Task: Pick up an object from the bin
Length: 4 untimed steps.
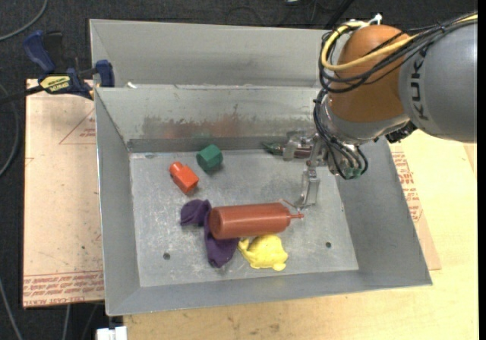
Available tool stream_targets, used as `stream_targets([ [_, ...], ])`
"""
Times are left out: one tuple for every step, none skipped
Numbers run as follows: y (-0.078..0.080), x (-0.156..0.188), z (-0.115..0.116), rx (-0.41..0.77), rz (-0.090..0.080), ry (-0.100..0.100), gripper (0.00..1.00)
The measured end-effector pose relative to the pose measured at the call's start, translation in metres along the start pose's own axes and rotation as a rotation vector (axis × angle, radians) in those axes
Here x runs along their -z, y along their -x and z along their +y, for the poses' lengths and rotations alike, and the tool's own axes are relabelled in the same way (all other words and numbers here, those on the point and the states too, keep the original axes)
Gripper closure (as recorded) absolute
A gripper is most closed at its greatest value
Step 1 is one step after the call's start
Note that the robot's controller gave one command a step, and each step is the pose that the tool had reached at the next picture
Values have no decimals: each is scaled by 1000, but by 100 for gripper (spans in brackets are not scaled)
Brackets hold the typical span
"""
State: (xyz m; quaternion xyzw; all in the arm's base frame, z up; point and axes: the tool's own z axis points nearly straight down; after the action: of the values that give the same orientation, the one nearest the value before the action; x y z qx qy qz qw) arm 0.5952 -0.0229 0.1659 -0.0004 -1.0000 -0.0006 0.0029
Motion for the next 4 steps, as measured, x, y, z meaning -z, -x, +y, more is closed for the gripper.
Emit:
stream_targets([
  [1, 5, 0, 1, -7, 0, 0],
  [-37, -43, 17, 44, -10, -1, 0],
  [-14, -96, 26, 218, -10, 0, 100],
  [-14, -96, 26, 218, -10, 0, 100],
])
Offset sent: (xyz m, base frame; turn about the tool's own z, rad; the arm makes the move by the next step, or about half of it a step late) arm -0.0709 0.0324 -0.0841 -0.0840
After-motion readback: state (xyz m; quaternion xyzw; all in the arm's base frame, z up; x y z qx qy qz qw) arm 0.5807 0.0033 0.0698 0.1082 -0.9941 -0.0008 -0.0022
